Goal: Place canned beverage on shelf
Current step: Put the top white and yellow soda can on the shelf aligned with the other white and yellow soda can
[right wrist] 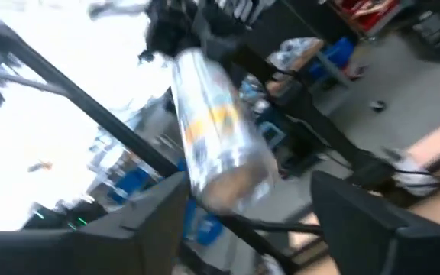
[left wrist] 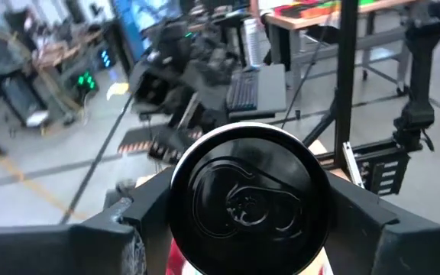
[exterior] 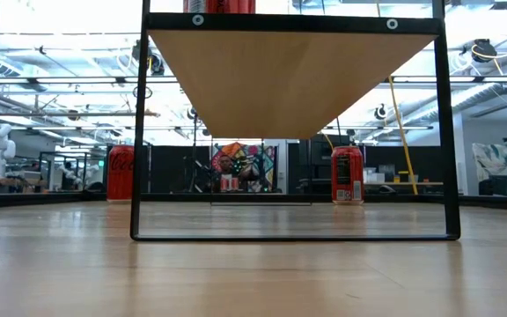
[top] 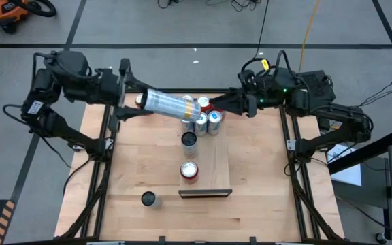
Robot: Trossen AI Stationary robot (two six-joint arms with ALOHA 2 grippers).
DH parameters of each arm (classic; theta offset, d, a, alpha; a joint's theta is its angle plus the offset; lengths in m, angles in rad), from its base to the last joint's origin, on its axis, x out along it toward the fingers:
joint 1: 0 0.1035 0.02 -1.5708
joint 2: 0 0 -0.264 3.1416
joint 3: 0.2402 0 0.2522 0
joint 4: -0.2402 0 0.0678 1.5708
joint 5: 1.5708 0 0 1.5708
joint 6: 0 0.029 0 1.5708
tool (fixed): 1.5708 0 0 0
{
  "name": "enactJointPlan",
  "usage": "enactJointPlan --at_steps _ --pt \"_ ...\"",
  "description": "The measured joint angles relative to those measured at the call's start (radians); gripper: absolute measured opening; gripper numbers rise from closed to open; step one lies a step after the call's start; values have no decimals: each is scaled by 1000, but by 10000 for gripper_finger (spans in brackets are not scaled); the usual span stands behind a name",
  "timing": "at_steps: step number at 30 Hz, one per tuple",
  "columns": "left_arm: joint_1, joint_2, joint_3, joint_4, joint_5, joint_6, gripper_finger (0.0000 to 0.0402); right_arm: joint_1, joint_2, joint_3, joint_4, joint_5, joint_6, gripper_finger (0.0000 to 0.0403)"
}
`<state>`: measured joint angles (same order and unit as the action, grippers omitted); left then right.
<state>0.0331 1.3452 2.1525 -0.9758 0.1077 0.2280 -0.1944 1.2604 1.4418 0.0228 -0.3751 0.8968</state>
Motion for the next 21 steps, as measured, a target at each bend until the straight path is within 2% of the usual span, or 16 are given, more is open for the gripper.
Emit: enactJointPlan --at_steps 5,9,17,21 --pt "-34 28 0 55 14 103 244 0 51 0 151 -35 147 315" --pt "-49 52 0 75 15 127 244 13 83 0 256 -74 224 345" --pt "-56 86 0 143 8 129 244 55 125 0 321 -123 260 349" --pt "-55 99 0 162 4 185 244 71 130 0 369 -127 262 348"
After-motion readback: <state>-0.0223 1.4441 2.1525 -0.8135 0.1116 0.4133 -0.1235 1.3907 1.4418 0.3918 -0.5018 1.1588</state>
